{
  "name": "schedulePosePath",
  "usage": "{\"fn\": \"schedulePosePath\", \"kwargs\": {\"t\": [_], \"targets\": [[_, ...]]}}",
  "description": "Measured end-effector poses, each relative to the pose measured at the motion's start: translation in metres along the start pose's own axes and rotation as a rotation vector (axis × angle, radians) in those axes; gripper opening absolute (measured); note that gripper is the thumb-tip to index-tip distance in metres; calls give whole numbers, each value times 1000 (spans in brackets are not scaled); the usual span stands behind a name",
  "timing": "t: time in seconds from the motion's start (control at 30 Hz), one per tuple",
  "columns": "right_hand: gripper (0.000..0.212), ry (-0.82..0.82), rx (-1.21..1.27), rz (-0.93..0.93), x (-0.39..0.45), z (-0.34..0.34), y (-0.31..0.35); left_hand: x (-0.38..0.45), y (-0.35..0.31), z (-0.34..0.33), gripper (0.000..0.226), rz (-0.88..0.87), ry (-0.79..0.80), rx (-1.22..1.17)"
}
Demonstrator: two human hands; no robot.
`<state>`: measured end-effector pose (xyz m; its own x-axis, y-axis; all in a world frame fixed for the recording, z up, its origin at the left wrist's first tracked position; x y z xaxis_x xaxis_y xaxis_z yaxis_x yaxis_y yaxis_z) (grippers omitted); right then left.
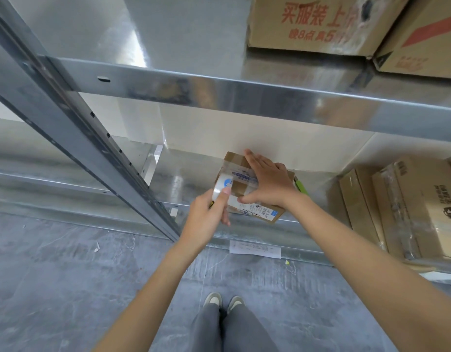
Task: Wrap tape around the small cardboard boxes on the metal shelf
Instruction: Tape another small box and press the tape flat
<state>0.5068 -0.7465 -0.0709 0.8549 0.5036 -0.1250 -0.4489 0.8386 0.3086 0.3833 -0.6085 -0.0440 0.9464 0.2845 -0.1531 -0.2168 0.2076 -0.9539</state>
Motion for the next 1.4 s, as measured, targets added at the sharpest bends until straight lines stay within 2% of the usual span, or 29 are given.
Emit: {"fn": "schedulePosePath", "kwargs": {"t": [0.07, 0.2, 0.3, 0.47, 0.63, 0.8, 0.93, 1.1, 1.2, 1.4], "targets": [[125, 3, -3, -2, 0, 1, 0, -1, 8, 4, 50, 24, -40, 18], [125, 7, -15, 5, 0, 1, 1, -5, 14, -4, 52, 22, -24, 191], [126, 4, -14, -2, 0, 0, 1, -4, 20, -9, 55, 61, -19, 129], [126, -13, -20, -6, 1, 0, 0, -3, 32, -6, 43, 109, -23, -23], [127, -13, -10, -5, 2, -1, -1, 1, 44, -6, 35, 130, -30, -27], [126, -7, -20, -2, 2, -2, -2, 0, 54, -14, 35, 96, 6, 65], [129, 56, -83, 19, 3, -2, 0, 5, 56, -20, 60, 83, 24, 6], [134, 61, -219, 172, 7, 5, 15, 10, 62, -13, 63, 82, 51, -4], [116, 111, -194, 222, 5, -2, 26, 13, 65, -10, 60, 95, 57, -38], [74, -18, -197, 382, -17, -11, 35, 12, 65, -15, 59, 64, 30, -82]]}}
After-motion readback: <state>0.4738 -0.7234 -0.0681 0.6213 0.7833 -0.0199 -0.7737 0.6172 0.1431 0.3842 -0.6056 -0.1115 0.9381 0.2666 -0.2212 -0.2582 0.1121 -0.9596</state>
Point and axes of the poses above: each hand's wrist, its own x-axis towards the middle knuckle, its own z-axis out of the back of the hand, y = z × x, the point moved 7 cm from there along x, towards the middle knuckle, and after that the axes turned 7 degrees about -y, right-handed, at the moved point
